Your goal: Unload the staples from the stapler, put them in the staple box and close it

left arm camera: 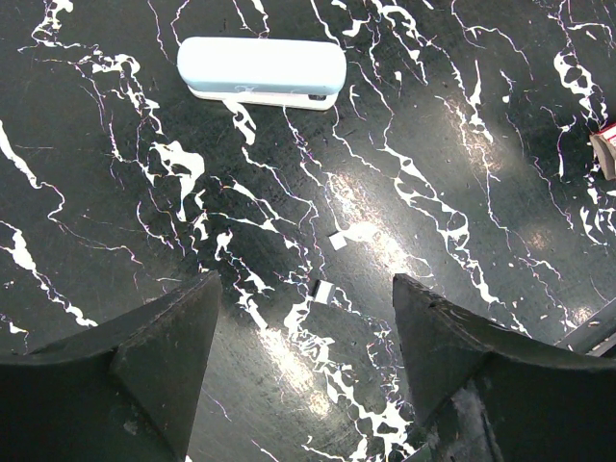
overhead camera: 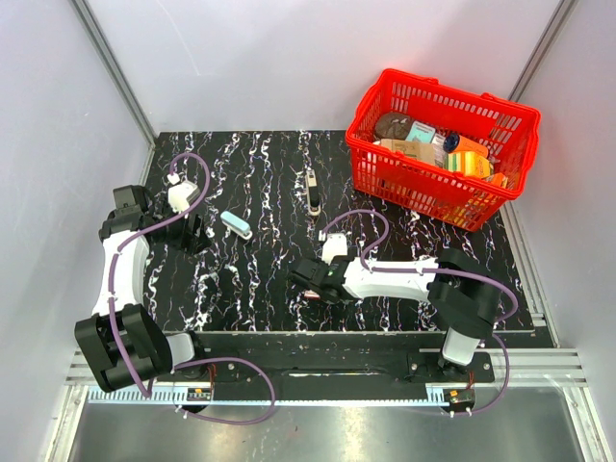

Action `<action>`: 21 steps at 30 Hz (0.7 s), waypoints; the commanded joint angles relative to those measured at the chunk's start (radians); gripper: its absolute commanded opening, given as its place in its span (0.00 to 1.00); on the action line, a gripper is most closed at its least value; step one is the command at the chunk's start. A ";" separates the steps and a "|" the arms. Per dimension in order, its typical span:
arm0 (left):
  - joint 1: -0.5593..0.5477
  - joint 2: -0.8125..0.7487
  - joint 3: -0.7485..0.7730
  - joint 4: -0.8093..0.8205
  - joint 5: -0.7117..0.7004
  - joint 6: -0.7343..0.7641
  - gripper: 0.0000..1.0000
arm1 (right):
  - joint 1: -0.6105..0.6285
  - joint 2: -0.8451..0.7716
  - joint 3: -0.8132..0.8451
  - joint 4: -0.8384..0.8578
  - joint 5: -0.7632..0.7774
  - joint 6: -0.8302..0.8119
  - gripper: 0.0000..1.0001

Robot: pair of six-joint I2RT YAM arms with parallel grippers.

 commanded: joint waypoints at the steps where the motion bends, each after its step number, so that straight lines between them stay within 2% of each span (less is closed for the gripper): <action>1: -0.001 -0.031 -0.003 0.013 0.009 0.024 0.77 | 0.008 -0.030 -0.010 -0.014 0.068 0.015 0.00; 21: -0.001 -0.028 -0.005 0.013 0.001 0.031 0.77 | 0.008 -0.018 -0.011 -0.014 0.080 0.018 0.02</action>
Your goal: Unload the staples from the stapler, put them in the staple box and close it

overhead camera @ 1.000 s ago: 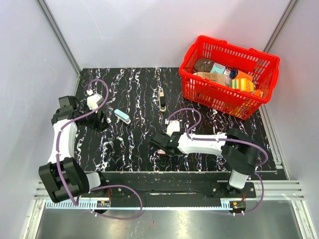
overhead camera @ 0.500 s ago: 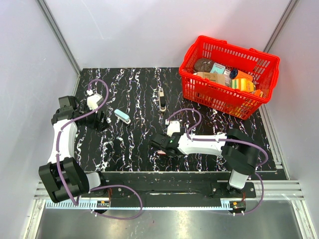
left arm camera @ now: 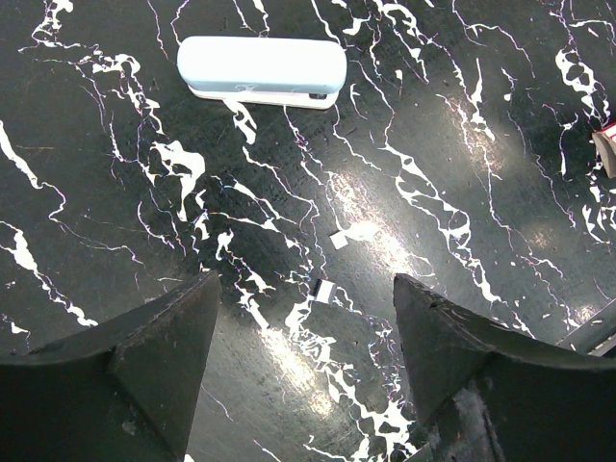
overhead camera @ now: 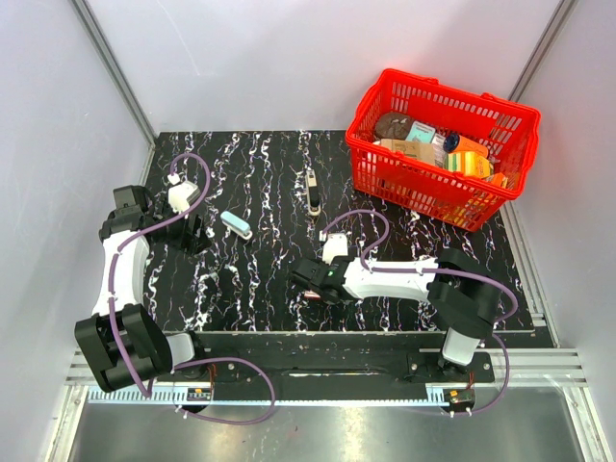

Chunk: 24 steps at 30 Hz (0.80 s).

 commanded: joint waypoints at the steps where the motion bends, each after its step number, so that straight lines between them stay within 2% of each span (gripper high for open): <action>1: -0.001 -0.029 -0.003 0.013 0.002 0.025 0.78 | 0.009 -0.016 -0.006 -0.010 0.061 0.017 0.02; 24: -0.002 -0.029 -0.009 0.013 0.007 0.025 0.78 | 0.007 -0.045 -0.015 -0.008 0.069 0.026 0.02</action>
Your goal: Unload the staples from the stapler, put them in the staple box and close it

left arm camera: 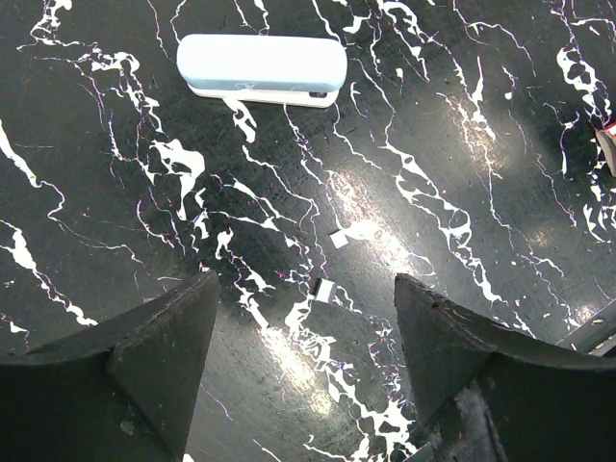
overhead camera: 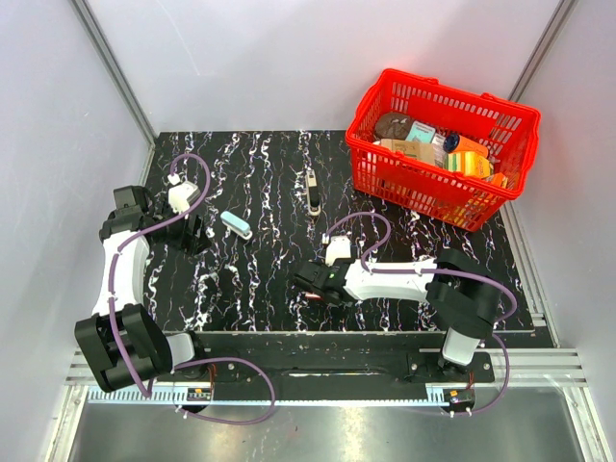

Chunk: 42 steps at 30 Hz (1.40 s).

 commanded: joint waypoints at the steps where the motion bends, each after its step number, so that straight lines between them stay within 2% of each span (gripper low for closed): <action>1: -0.001 -0.028 -0.008 0.013 0.008 0.023 0.78 | 0.007 -0.044 0.015 -0.001 0.062 0.015 0.02; 15: 0.001 -0.029 -0.019 0.013 0.012 0.032 0.78 | 0.007 -0.065 0.031 0.001 0.064 0.006 0.01; 28: 0.001 -0.035 -0.020 0.013 0.008 0.034 0.79 | 0.007 -0.019 0.040 0.024 0.050 -0.003 0.01; 30: -0.001 -0.037 -0.019 0.013 0.008 0.034 0.80 | 0.007 -0.015 0.041 0.025 0.052 -0.006 0.01; 31: 0.001 -0.038 -0.019 0.013 0.010 0.036 0.84 | 0.007 -0.010 0.043 0.024 0.050 -0.006 0.01; 32: 0.001 -0.040 -0.019 0.013 0.012 0.037 0.92 | 0.007 -0.009 0.045 0.024 0.053 -0.008 0.01; 33: 0.001 -0.043 -0.020 0.013 0.012 0.040 0.94 | 0.007 -0.006 0.045 0.024 0.053 -0.006 0.01; 42: 0.001 -0.049 -0.023 0.013 0.004 0.045 0.95 | 0.009 0.007 0.038 0.024 0.052 0.001 0.01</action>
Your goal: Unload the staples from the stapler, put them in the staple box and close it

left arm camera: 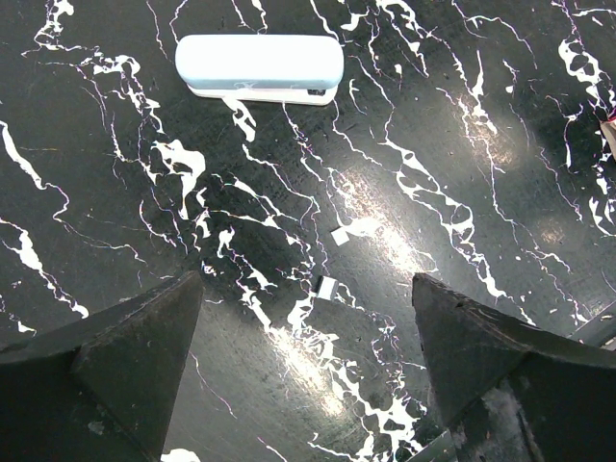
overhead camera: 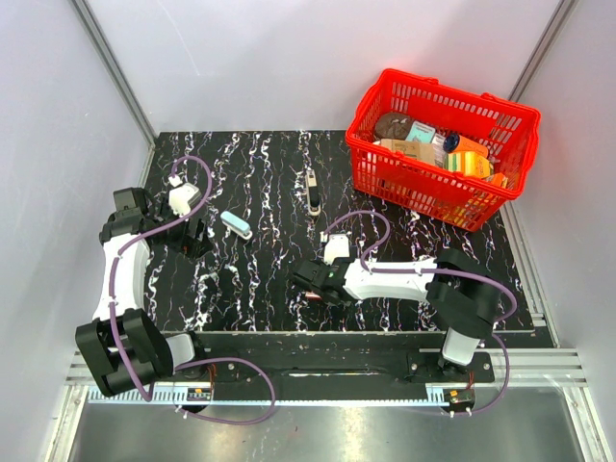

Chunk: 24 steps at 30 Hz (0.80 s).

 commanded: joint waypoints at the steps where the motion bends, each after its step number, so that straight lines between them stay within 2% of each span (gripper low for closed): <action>1: 0.001 -0.027 -0.007 0.013 0.006 0.023 0.95 | 0.007 0.005 0.027 0.008 0.036 0.009 0.01; 6: 0.001 -0.026 -0.007 0.013 0.008 0.020 0.96 | 0.007 0.007 0.028 0.008 0.041 0.008 0.04; 13: 0.001 -0.030 -0.004 0.013 0.006 0.021 0.96 | 0.007 0.011 0.031 0.011 0.034 0.005 0.16; 24: -0.001 -0.038 -0.010 0.013 0.005 0.024 0.97 | 0.009 -0.007 0.020 0.022 0.021 0.002 0.30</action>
